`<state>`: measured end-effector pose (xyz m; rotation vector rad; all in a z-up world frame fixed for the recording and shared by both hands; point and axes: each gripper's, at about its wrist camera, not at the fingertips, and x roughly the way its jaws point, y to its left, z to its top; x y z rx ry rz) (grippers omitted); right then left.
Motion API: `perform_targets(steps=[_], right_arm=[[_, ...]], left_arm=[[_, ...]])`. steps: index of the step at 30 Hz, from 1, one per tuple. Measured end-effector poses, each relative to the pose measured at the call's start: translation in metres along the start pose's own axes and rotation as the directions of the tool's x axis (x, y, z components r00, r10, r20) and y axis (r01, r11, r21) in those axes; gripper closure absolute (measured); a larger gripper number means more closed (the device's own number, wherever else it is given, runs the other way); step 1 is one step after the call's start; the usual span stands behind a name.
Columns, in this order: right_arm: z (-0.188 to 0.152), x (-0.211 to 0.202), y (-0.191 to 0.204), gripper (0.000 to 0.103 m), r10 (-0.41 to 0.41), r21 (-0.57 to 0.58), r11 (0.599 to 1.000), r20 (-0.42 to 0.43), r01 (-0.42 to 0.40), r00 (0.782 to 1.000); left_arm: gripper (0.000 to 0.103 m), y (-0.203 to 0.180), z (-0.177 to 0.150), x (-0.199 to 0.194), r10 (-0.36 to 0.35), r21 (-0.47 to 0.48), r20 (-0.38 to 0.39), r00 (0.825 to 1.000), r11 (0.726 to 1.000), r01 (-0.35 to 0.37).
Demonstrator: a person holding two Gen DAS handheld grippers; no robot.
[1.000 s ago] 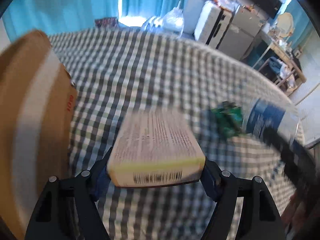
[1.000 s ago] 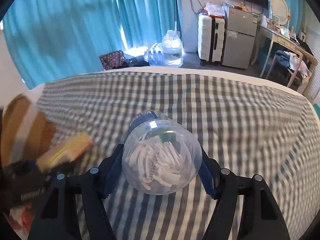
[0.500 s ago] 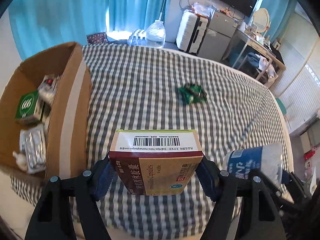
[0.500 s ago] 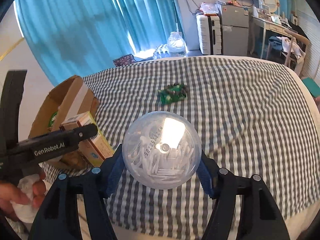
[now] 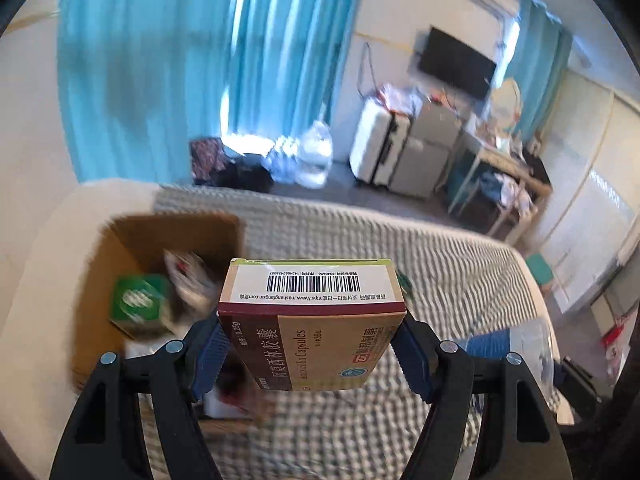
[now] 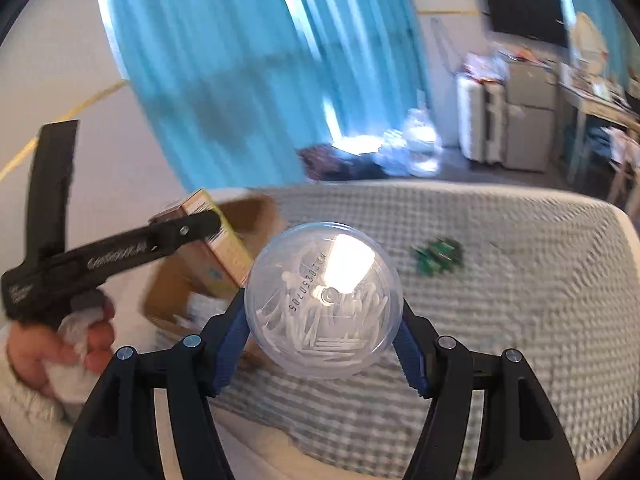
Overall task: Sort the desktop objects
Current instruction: 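Carry the medicine box and clear jar in both tools over the cardboard box, then open the left tool to drop the medicine box while the right tool releases the jar, then move both tools back toward the green packet and bead bracelet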
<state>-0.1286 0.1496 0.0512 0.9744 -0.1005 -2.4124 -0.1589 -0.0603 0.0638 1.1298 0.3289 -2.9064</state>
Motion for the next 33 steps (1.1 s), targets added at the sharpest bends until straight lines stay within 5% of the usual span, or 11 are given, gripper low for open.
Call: perform_targets(steps=[4, 8, 14, 17, 18, 20, 33], right_arm=[[0.02, 0.031, 0.051, 0.037, 0.13, -0.031, 0.991, -0.026, -0.131, 0.991], [0.017, 0.084, 0.096, 0.037, 0.191, -0.06, 0.978, -0.101, -0.198, 0.976], [-0.007, 0.152, 0.123, 0.036, 0.202, -0.073, 0.972, -0.238, -0.225, 0.95], [-0.004, 0.16, 0.117, 0.033, 0.267, -0.031, 0.96, -0.199, -0.279, 0.943], [0.0, 0.159, 0.115, 0.026, 0.253, -0.029, 0.965, -0.184, -0.262, 0.95], [0.009, 0.153, 0.111, 0.022, 0.216, -0.042, 0.974, -0.149, -0.224, 0.965], [-0.005, 0.071, 0.029, 0.022, -0.009, 0.069, 0.998, 0.047, 0.006, 0.999]], left_arm=[[0.028, 0.055, 0.013, -0.008, 0.086, -0.013, 0.018, 0.996, 0.996, -0.086], [0.028, 0.099, 0.002, 0.013, 0.173, 0.007, -0.047, 0.984, 0.985, -0.172], [0.028, 0.142, -0.018, 0.057, 0.206, -0.033, -0.145, 0.968, 0.977, -0.212], [0.022, 0.149, -0.02, 0.077, 0.197, -0.041, -0.18, 0.964, 0.977, -0.207], [0.009, 0.152, -0.02, 0.08, 0.194, -0.044, -0.184, 0.964, 0.978, -0.205], [0.0, 0.157, -0.018, 0.082, 0.227, -0.036, -0.176, 0.958, 0.971, -0.236], [0.0, 0.106, -0.044, 0.04, 0.29, -0.005, -0.126, 0.949, 0.956, -0.292]])
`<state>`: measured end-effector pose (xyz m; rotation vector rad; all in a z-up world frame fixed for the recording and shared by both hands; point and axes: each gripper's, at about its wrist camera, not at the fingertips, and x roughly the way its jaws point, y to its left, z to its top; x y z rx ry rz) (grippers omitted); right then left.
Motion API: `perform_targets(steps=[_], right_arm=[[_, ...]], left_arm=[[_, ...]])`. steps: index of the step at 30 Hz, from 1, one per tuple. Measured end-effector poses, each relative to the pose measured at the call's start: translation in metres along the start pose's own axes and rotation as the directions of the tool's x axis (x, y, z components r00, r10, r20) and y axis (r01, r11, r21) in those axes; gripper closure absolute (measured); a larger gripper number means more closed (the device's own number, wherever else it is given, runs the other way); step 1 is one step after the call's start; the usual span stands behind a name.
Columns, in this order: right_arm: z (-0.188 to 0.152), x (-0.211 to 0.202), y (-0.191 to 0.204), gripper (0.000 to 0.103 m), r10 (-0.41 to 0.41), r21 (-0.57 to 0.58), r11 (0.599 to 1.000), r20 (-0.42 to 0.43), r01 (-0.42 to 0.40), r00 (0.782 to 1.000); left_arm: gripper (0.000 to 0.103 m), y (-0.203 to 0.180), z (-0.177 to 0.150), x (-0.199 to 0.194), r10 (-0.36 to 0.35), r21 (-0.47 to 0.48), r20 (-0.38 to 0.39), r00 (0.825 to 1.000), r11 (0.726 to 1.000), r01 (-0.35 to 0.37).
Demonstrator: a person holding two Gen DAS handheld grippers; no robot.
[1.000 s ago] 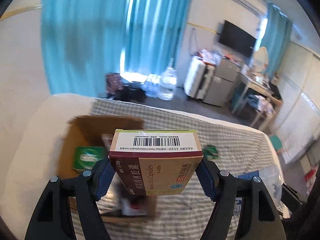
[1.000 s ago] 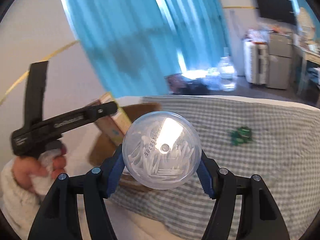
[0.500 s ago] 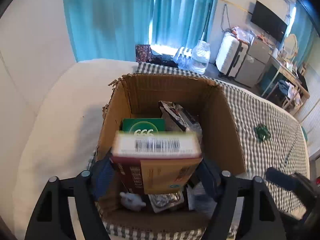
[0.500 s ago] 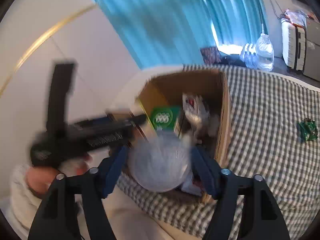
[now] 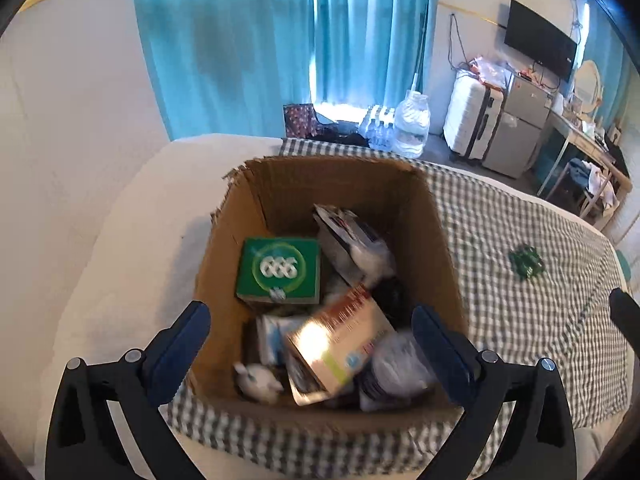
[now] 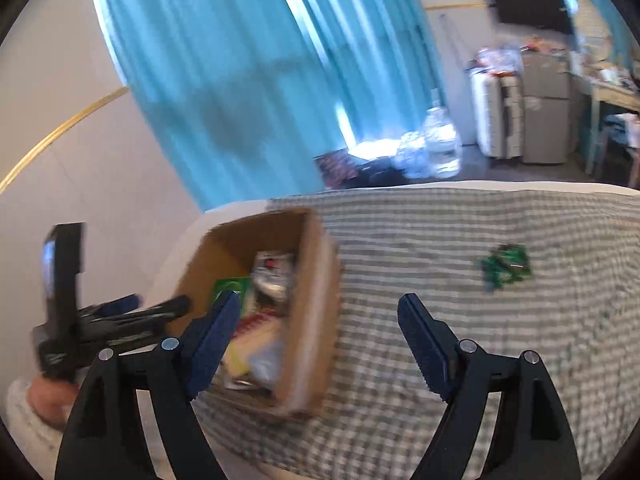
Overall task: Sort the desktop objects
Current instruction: 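Move both tools back toward the green packet and bead bracelet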
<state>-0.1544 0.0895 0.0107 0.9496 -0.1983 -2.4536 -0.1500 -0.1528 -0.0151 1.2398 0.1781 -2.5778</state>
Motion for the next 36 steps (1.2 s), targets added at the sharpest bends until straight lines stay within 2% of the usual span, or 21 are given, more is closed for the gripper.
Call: perform_targets(steps=[3, 6, 10, 12, 16, 19, 24, 30, 36], right_arm=[[-0.008, -0.029, -0.016, 0.022, -0.045, -0.003, 0.999, 0.029, 0.046, 0.999], [-0.014, -0.059, -0.028, 0.022, -0.107, -0.045, 0.993, 0.067, 0.11, 0.992], [-0.024, -0.096, -0.041, 0.021, -0.167, -0.083, 0.981, 0.121, 0.178, 0.978], [-0.027, -0.108, -0.05, 0.021, -0.188, -0.089, 0.976, 0.137, 0.201, 0.973], [-0.03, -0.123, -0.067, 0.02, -0.19, -0.051, 0.978, 0.163, 0.2, 0.968], [-0.031, -0.129, -0.085, 0.019, -0.182, -0.007, 0.983, 0.171, 0.186, 0.968], [-0.033, -0.133, -0.112, 0.019, -0.23, 0.008, 0.973, 0.173, 0.233, 0.958], [-0.042, -0.124, -0.16, 0.019, -0.283, 0.109, 0.957, 0.146, 0.269, 0.948], [-0.062, -0.1, -0.205, 0.019, -0.33, 0.187, 0.932, 0.072, 0.312, 0.941]], left_arm=[[0.0, -0.015, -0.028, -0.022, 0.02, -0.031, 0.015, 1.0, 0.999, -0.019], [0.0, -0.036, -0.054, -0.036, -0.034, -0.046, 0.03, 0.999, 0.998, 0.035], [0.0, -0.078, -0.077, -0.048, -0.062, 0.072, 0.019, 0.998, 0.996, 0.06], [0.0, -0.093, -0.082, -0.056, -0.088, 0.099, 0.017, 0.996, 0.991, 0.085], [0.0, -0.124, -0.086, -0.073, -0.105, 0.162, 0.047, 0.993, 0.982, 0.097], [0.0, -0.146, -0.086, -0.081, -0.089, 0.209, 0.078, 0.993, 0.975, 0.071], [0.0, -0.178, -0.085, -0.079, -0.123, 0.237, 0.085, 0.989, 0.966, 0.099], [0.0, -0.208, -0.092, -0.053, -0.139, 0.248, 0.035, 0.99, 0.96, 0.126], [0.0, -0.233, -0.093, -0.019, -0.142, 0.225, -0.003, 0.99, 0.964, 0.139]])
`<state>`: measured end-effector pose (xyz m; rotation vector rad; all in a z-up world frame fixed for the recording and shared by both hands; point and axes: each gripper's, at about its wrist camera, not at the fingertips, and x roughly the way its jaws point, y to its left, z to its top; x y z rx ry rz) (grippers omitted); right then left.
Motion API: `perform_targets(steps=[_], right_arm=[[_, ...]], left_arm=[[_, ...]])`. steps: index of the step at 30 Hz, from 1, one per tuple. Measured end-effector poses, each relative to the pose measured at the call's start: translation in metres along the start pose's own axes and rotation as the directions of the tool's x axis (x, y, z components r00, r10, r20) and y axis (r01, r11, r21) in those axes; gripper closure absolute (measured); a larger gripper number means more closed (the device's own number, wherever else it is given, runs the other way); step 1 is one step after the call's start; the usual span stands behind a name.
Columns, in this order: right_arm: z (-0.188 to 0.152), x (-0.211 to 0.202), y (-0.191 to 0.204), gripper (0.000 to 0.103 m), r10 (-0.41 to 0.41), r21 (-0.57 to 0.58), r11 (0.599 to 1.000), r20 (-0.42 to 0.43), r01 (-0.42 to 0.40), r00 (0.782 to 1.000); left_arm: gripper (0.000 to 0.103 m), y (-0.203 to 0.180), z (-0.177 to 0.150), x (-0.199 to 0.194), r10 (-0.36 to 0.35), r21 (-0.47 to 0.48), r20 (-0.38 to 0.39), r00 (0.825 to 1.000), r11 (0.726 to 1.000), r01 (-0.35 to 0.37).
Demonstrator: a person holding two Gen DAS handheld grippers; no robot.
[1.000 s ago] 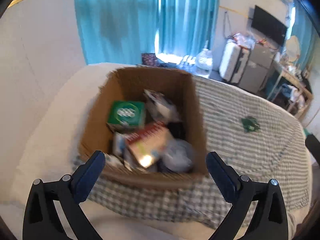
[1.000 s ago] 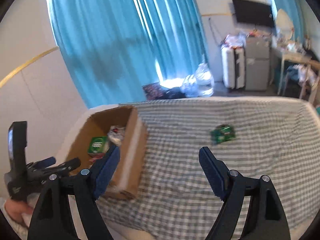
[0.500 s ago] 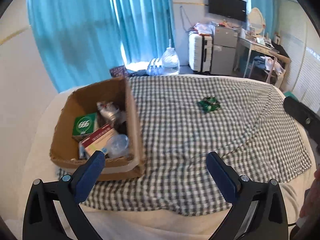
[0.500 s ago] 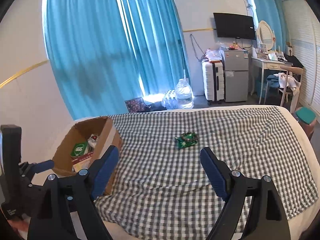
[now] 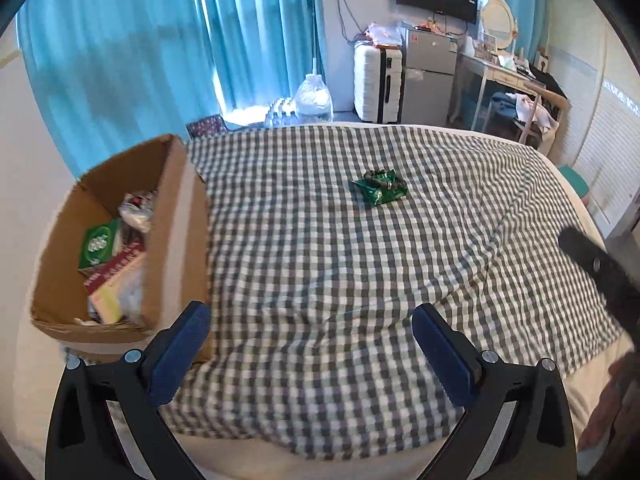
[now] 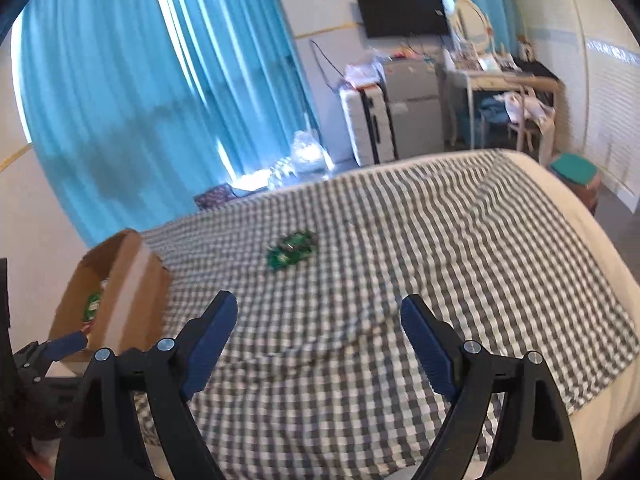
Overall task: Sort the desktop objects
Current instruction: 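Move both tools back toward the green packet and bead bracelet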
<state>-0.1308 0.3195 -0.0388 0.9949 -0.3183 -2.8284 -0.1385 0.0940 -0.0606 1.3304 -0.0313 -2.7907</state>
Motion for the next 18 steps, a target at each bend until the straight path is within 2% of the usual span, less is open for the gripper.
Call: perform_targets(steps=[5, 12, 15, 18], right_arm=[[-0.009, 0.026, -0.018, 0.019, -0.033, 0.018, 0.999, -0.045, 0.034, 0.998], [-0.012, 0.069, -0.028, 0.019, -0.013, 0.042, 0.999, -0.107, 0.018, 0.994], [-0.004, 0.09, -0.019, 0.019, 0.035, 0.004, 0.999, -0.108, -0.035, 0.994], [0.014, 0.115, 0.0, 0.019, 0.075, -0.086, 0.993, -0.102, -0.084, 0.992]], left_arm=[[0.0, -0.011, 0.013, 0.042, -0.013, -0.039, -0.036, 0.999, 0.999, 0.011], [0.0, -0.022, 0.026, 0.093, 0.022, -0.03, -0.056, 0.998, 0.999, -0.023], [0.0, -0.013, 0.023, 0.115, 0.037, -0.035, -0.079, 0.996, 0.999, -0.04], [0.0, 0.001, 0.026, 0.138, 0.051, -0.041, -0.11, 0.993, 0.998, -0.056]])
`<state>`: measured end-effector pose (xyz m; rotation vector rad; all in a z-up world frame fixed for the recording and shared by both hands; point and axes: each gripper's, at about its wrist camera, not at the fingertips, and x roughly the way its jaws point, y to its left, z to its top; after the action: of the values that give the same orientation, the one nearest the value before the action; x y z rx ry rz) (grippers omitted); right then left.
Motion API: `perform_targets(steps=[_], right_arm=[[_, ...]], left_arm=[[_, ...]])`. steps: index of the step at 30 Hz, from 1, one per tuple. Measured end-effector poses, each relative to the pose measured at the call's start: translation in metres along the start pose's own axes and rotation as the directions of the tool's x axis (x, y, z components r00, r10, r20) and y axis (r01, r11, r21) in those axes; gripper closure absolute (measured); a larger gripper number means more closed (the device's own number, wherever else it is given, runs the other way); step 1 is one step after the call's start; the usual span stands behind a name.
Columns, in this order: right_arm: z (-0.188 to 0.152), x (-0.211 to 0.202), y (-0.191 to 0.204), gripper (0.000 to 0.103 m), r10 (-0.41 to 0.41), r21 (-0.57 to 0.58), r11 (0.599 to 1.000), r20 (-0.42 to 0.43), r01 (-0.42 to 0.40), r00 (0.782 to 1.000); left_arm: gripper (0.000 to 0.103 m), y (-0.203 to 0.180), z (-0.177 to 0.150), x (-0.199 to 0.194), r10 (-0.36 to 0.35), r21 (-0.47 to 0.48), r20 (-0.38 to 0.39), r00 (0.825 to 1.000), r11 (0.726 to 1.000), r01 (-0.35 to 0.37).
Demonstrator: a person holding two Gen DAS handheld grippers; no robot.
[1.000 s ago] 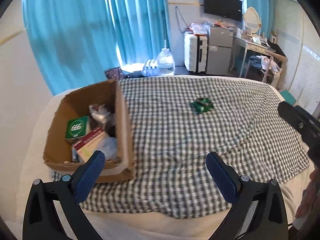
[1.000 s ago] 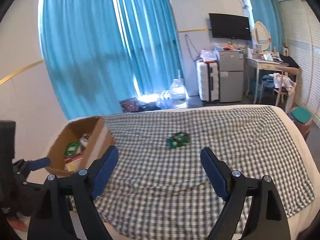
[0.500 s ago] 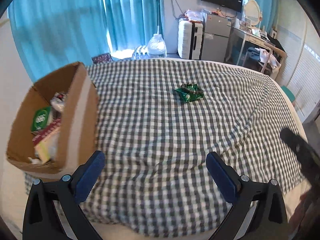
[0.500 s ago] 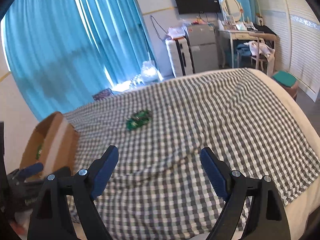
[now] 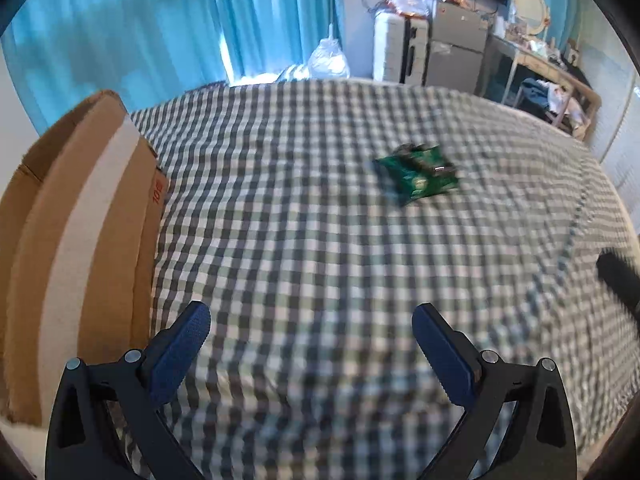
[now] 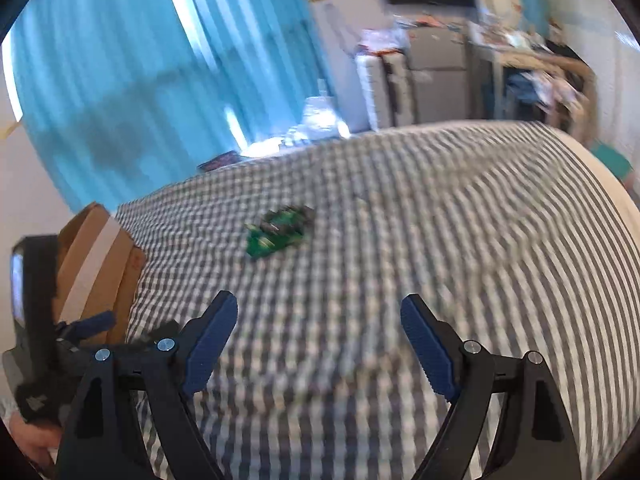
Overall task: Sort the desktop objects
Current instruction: 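Grasp the green snack packet with the left tool while the right tool grasps the bead bracelet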
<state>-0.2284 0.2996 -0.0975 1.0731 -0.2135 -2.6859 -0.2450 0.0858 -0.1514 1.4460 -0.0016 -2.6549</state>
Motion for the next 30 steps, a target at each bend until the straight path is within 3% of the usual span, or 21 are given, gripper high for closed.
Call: perform_targets(steps=[3, 7, 9, 12, 14, 15, 16, 17, 21, 25, 30], right_arm=[[0.024, 0.036, 0.017, 0.019, 0.077, -0.049, 0.996, -0.031, -0.079, 0.997], [0.051, 0.087, 0.033, 0.019, 0.055, -0.092, 0.994, -0.051, -0.059, 0.997], [0.057, 0.105, 0.039, 0.019, 0.07, -0.102, 0.992, -0.064, -0.076, 0.995], [0.062, 0.133, 0.05, 0.02, 0.1, -0.109, 0.988, -0.086, -0.109, 0.991], [0.06, 0.154, 0.055, 0.032, 0.094, -0.119, 0.987, -0.116, -0.108, 0.989], [0.06, 0.164, 0.057, 0.048, 0.076, -0.125, 0.988, -0.141, -0.094, 0.987], [0.057, 0.175, 0.058, 0.076, 0.05, -0.129, 0.989, -0.179, -0.073, 0.983], [0.053, 0.185, 0.057, 0.087, 0.009, -0.139, 0.989, -0.219, -0.04, 0.976], [0.048, 0.168, 0.032, 0.092, -0.038, -0.042, 0.999, -0.21, 0.03, 0.977], [0.036, 0.118, 0.004, 0.092, -0.069, 0.01, 0.997, -0.191, 0.072, 0.979], [0.008, 0.066, -0.03, 0.092, -0.099, 0.073, 0.991, -0.197, 0.116, 0.975]], left_arm=[[0.0, 0.014, 0.015, 0.025, 0.022, -0.035, -0.02, 1.0, 0.999, -0.022], [0.0, 0.031, 0.041, 0.054, 0.013, -0.111, -0.047, 0.999, 0.994, -0.018], [0.0, 0.034, 0.05, 0.064, 0.052, -0.114, -0.055, 0.997, 0.992, -0.058], [0.0, 0.042, 0.056, 0.076, 0.046, -0.138, -0.071, 0.996, 0.989, -0.056], [0.0, 0.046, 0.056, 0.085, 0.036, -0.154, -0.091, 0.995, 0.987, -0.05], [0.0, 0.047, 0.054, 0.088, 0.036, -0.155, -0.096, 0.995, 0.987, -0.051], [0.0, 0.048, 0.052, 0.089, 0.039, -0.153, -0.101, 0.994, 0.987, -0.054], [0.0, 0.048, 0.05, 0.09, 0.041, -0.147, -0.109, 0.993, 0.987, -0.057], [0.0, 0.046, 0.039, 0.087, 0.042, -0.117, -0.135, 0.99, 0.991, -0.058], [0.0, 0.037, 0.028, 0.073, 0.094, -0.05, -0.14, 0.986, 0.994, -0.101], [0.0, 0.014, 0.028, 0.044, 0.016, -0.035, -0.085, 0.996, 0.999, -0.019]])
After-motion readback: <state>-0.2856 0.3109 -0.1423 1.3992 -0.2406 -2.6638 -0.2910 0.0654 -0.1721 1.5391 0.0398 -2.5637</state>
